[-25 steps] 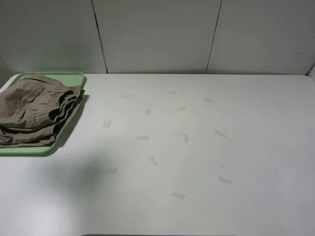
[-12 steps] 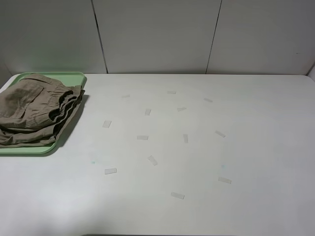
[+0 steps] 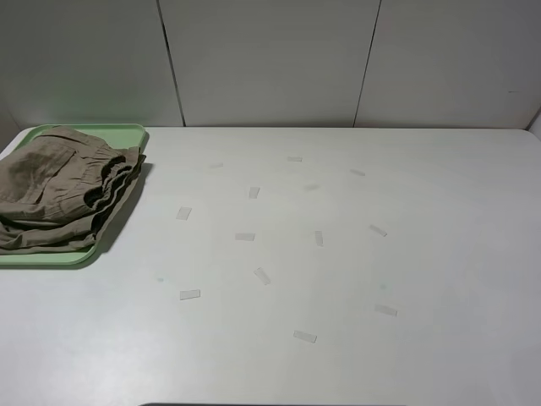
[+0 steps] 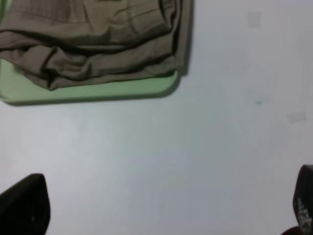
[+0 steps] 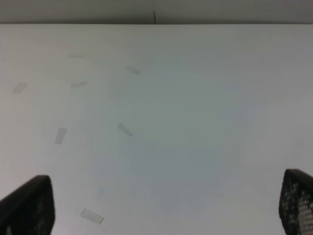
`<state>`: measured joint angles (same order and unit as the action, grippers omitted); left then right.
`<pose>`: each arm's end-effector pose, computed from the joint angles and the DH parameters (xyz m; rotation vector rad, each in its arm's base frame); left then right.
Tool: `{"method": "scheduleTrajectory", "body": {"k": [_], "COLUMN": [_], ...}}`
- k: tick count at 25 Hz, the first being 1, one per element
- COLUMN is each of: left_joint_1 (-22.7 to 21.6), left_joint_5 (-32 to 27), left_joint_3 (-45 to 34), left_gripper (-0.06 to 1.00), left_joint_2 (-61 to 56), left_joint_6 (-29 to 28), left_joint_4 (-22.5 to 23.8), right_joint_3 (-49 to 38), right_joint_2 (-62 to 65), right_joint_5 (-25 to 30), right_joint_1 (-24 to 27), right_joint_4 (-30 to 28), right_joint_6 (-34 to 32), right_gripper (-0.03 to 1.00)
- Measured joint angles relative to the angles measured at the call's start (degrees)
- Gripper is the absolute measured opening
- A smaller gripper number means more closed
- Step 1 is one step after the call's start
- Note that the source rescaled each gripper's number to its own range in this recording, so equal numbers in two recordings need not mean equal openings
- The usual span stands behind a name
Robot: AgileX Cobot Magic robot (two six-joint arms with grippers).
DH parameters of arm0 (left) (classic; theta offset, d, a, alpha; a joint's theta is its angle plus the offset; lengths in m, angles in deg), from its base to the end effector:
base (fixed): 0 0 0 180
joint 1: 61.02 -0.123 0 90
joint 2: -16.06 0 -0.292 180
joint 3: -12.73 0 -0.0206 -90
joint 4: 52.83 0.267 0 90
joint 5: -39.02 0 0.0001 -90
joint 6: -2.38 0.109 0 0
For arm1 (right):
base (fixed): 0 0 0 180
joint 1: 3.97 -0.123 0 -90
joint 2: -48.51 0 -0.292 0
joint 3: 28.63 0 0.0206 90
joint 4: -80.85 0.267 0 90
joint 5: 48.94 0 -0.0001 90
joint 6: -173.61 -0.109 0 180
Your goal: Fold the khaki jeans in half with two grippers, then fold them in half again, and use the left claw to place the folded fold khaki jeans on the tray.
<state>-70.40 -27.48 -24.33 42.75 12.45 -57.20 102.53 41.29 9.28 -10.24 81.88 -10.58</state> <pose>0.0530 0.0010 0.3205 0.0160 2.2715 0.0838 0.0193 0.0038 0.2810 -0.0367 1.9968 0.1389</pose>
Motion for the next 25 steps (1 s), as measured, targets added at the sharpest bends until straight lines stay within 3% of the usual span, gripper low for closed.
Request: {"method": "scheduleTrajectory", "body": {"k": [5, 10, 14, 25], "left_joint_1": [0.74, 5.28, 7.37, 7.55], "left_joint_5": [1.34, 4.23, 5.33, 5.4], "left_joint_3": [-6.31, -11.73, -12.01, -12.01], "left_gripper": [1.0, 1.0, 1.0, 1.0], "left_joint_2": [-9.64, -15.11, -17.68, -19.48], "left_joint_6": [0.0, 0.04, 0.04, 2.29], "left_joint_4": [-0.11, 0.12, 0.51, 0.26], "right_joint_3": [0.0, 0.0, 0.0, 0.0], "right_joint_2": [0.0, 0.0, 0.0, 0.0], "right_joint_5": [0.07, 0.07, 0.07, 0.0], "right_joint_1": [0.0, 0.0, 0.0, 0.0], "right_joint_4": [0.0, 0.0, 0.0, 0.0], "right_joint_6": [0.0, 0.0, 0.0, 0.0], "right_gripper": [1.0, 1.0, 1.0, 1.0]}}
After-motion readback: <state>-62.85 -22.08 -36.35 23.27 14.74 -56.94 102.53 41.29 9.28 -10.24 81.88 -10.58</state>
